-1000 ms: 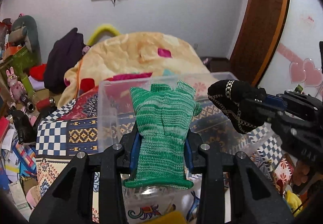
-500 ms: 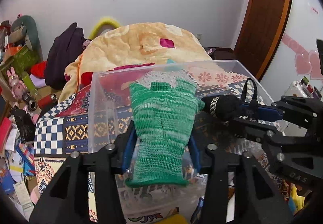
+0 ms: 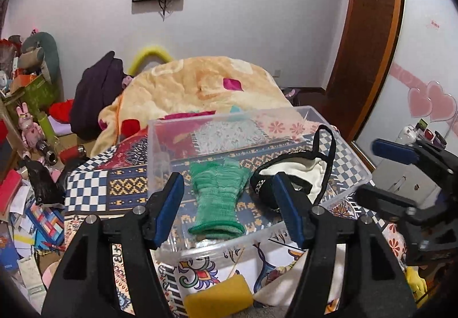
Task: Organize soft objects
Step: 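Carry the glove with the left tool into the clear box while the right tool drops the mask in, then grasp the red velvet pouch with the right tool while the left tool grasps the grey fabric bag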
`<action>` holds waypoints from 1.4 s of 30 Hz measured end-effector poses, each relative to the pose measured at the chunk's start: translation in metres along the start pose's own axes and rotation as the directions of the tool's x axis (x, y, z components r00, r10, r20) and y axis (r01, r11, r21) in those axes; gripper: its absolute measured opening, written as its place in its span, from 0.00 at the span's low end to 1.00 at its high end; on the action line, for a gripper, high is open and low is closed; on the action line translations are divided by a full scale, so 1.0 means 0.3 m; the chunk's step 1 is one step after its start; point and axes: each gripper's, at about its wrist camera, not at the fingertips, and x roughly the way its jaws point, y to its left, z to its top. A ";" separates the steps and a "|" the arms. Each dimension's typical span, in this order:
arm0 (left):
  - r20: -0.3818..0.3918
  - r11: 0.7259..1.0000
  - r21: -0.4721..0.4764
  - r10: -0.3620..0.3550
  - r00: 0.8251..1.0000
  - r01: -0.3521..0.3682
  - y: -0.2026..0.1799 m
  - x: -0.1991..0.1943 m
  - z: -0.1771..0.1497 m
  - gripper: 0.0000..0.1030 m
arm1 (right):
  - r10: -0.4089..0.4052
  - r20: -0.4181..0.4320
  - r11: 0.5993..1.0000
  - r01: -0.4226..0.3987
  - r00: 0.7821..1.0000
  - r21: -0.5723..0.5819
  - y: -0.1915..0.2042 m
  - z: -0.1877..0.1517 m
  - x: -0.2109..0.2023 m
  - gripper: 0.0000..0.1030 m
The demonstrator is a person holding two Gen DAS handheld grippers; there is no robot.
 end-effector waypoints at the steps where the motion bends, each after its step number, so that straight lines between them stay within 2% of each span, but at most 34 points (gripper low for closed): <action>1: 0.008 1.000 -0.004 -0.003 1.000 0.003 0.003 -0.016 -0.003 0.63 | -0.004 0.016 1.000 0.004 1.000 0.001 0.000 -0.001 -0.021 0.72; 4: 0.035 1.000 -0.011 -0.005 0.999 0.005 0.001 -0.065 -0.026 0.73 | -0.043 0.082 0.999 0.043 0.996 -0.006 0.003 -0.018 -0.094 0.78; 9: 0.066 1.000 0.022 0.015 0.998 -0.017 -0.033 -0.144 -0.100 0.74 | -0.063 0.142 0.998 0.062 0.988 0.008 0.003 -0.056 -0.175 0.79; 13: 0.054 1.000 0.015 -0.019 0.998 0.019 -0.051 -0.192 -0.171 0.74 | -0.079 0.145 0.997 0.076 0.986 0.026 0.011 -0.110 -0.203 0.79; 18: 0.025 0.998 0.041 -0.043 0.999 0.042 -0.083 -0.218 -0.261 0.77 | -0.107 0.097 0.993 0.101 0.990 0.062 0.009 -0.212 -0.202 0.79; 19: 0.019 0.998 0.054 -0.041 0.999 0.040 -0.095 -0.220 -0.283 0.81 | -0.110 0.082 0.992 0.104 0.991 0.075 0.004 -0.234 -0.200 0.79; 26: -0.025 0.994 0.080 -0.074 0.997 0.075 -0.156 -0.200 -0.387 0.83 | -0.106 -0.040 0.980 0.111 0.994 0.165 -0.036 -0.379 -0.179 0.79; 31: -0.067 0.995 0.088 -0.036 0.997 0.042 -0.163 -0.147 -0.429 0.83 | -0.099 -0.108 0.973 0.119 0.989 0.197 -0.046 -0.460 -0.156 0.79; 33: -0.076 0.997 0.075 -0.021 0.997 0.027 -0.143 -0.129 -0.444 0.84 | -0.104 -0.123 0.969 0.129 0.987 0.211 -0.049 -0.489 -0.152 0.79; 36: -0.110 0.999 0.014 -0.036 0.993 0.038 -0.096 -0.099 -0.467 0.85 | -0.089 -0.155 0.964 0.124 0.984 0.236 -0.063 -0.514 -0.131 0.79; 40: -0.145 0.998 -0.038 -0.047 0.988 0.042 -0.050 -0.071 -0.488 0.85 | -0.088 -0.151 0.965 0.122 0.985 0.232 -0.056 -0.519 -0.137 0.79; 42: -0.135 0.999 -0.026 -0.038 0.990 0.035 -0.053 -0.074 -0.494 0.85 | -0.090 -0.150 0.968 0.122 0.985 0.221 -0.051 -0.521 -0.135 0.73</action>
